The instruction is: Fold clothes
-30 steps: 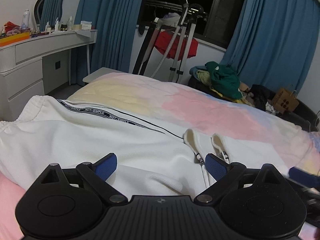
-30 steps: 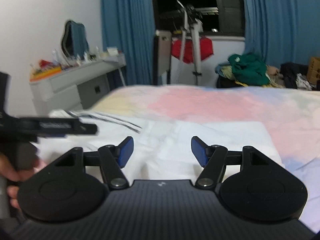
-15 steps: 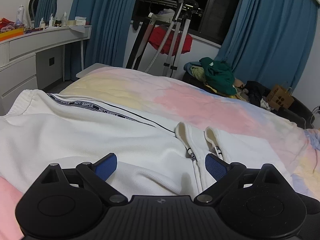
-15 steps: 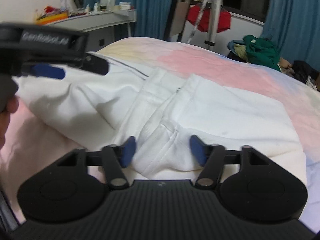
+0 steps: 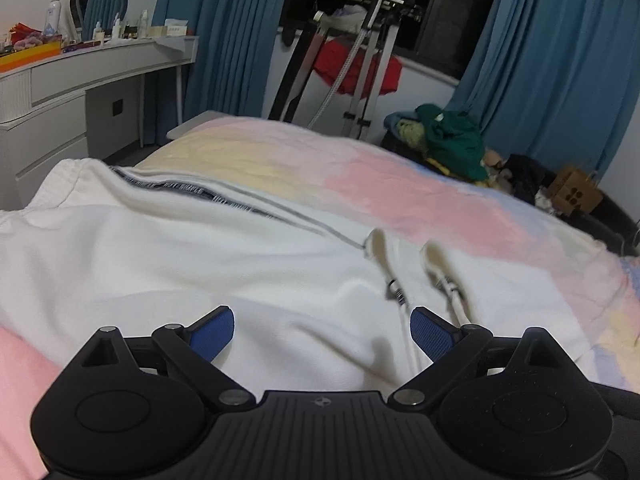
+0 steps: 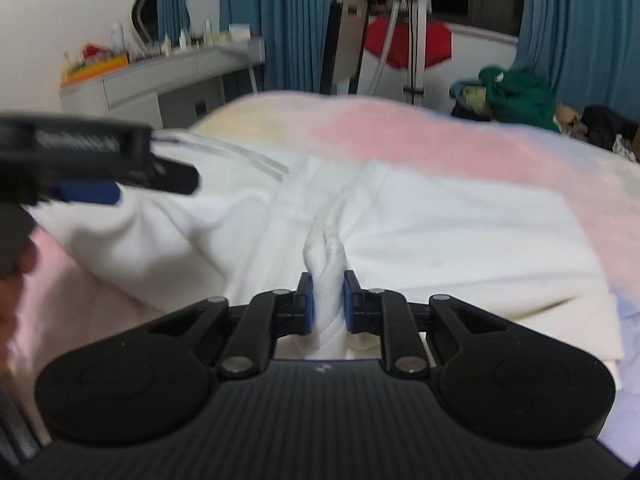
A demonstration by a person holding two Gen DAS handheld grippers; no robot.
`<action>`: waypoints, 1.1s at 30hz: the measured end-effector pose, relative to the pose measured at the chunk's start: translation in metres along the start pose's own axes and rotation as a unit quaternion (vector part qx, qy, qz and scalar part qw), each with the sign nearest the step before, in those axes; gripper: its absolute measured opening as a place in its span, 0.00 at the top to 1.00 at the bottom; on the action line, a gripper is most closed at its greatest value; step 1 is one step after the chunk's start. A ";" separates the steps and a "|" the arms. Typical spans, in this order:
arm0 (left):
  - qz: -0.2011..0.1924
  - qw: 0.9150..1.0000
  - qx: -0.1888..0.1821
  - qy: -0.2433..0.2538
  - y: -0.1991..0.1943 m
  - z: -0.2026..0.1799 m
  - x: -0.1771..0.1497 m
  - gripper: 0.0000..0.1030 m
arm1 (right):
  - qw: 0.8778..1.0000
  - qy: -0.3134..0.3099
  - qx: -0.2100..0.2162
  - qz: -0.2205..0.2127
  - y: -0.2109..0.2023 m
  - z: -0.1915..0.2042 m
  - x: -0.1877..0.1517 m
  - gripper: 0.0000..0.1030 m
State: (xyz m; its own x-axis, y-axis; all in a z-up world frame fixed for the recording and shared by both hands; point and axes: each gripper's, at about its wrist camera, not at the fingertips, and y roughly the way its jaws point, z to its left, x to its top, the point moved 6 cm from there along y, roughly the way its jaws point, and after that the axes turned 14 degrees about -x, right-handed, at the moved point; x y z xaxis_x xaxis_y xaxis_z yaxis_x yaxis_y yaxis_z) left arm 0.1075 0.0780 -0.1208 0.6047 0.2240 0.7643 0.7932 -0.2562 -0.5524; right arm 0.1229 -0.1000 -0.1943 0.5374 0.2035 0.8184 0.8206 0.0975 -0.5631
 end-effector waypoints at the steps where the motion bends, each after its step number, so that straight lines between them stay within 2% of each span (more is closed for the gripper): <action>1: 0.004 1.000 0.013 0.003 -0.005 0.004 -0.003 0.07 | 1.000 0.001 0.000 0.001 0.001 0.000 0.000 0.82; 3: 0.016 0.999 0.028 -0.006 -0.017 0.016 -0.003 0.07 | 1.000 0.011 0.003 -0.002 -0.002 -0.001 0.002 0.81; 5: 0.013 0.999 0.023 -0.042 -0.033 0.028 0.000 0.06 | 0.999 0.028 0.012 -0.011 -0.008 -0.005 0.005 0.77; 6: 0.012 0.998 0.020 -0.065 -0.041 0.034 0.002 0.06 | 0.999 0.035 0.018 -0.014 -0.012 -0.007 0.005 0.72; 8: 0.020 0.993 0.008 -0.112 -0.055 0.048 0.004 0.06 | 0.999 0.044 0.027 -0.015 -0.018 -0.010 0.004 0.60; 10: 0.035 0.988 -0.004 -0.150 -0.064 0.064 0.002 0.06 | 0.998 0.054 0.037 -0.017 -0.026 -0.013 0.003 0.36; 11: 0.042 0.983 -0.010 -0.178 -0.065 0.074 0.000 0.06 | 0.997 0.059 0.043 -0.023 -0.031 -0.014 0.003 0.31; 12: 0.049 0.977 -0.016 -0.207 -0.066 0.084 -0.003 0.06 | 0.996 0.065 0.048 -0.029 -0.037 -0.016 0.003 0.27; 15: 0.068 0.953 -0.035 -0.294 -0.068 0.115 -0.010 0.06 | 0.994 0.093 0.050 -0.033 -0.044 -0.027 0.006 0.27; 17: 0.080 0.932 -0.047 -0.351 -0.070 0.135 -0.015 0.06 | 0.992 0.113 0.049 -0.033 -0.048 -0.036 0.009 0.27; 20: 0.067 0.899 -0.049 -0.431 -0.060 0.165 -0.023 0.06 | 0.988 0.142 0.045 -0.033 -0.052 -0.048 0.012 0.27; 25: -0.001 0.871 -0.034 -0.490 -0.043 0.204 -0.013 0.07 | 0.986 0.165 0.019 -0.019 -0.043 -0.059 0.010 0.27; 28: -0.026 0.882 -0.023 -0.469 -0.033 0.215 0.002 0.11 | 0.986 0.167 -0.003 -0.022 -0.040 -0.064 0.009 0.27; 30: -0.045 0.885 -0.015 -0.463 -0.030 0.222 0.009 0.19 | 0.985 0.170 -0.021 -0.030 -0.040 -0.067 0.011 0.27; 33: -0.069 0.890 -0.022 -0.451 -0.029 0.226 0.017 0.21 | 0.983 0.171 -0.040 -0.047 -0.041 -0.072 0.014 0.27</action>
State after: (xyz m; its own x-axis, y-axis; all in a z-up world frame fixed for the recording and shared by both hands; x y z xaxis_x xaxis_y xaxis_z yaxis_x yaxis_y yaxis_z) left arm 0.1108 0.3017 -0.1672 0.3294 0.9144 0.2354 0.8731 -0.2000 -0.4447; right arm 0.1110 -0.1709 -0.1514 0.4809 -0.1426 0.8651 0.8753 0.0208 -0.4832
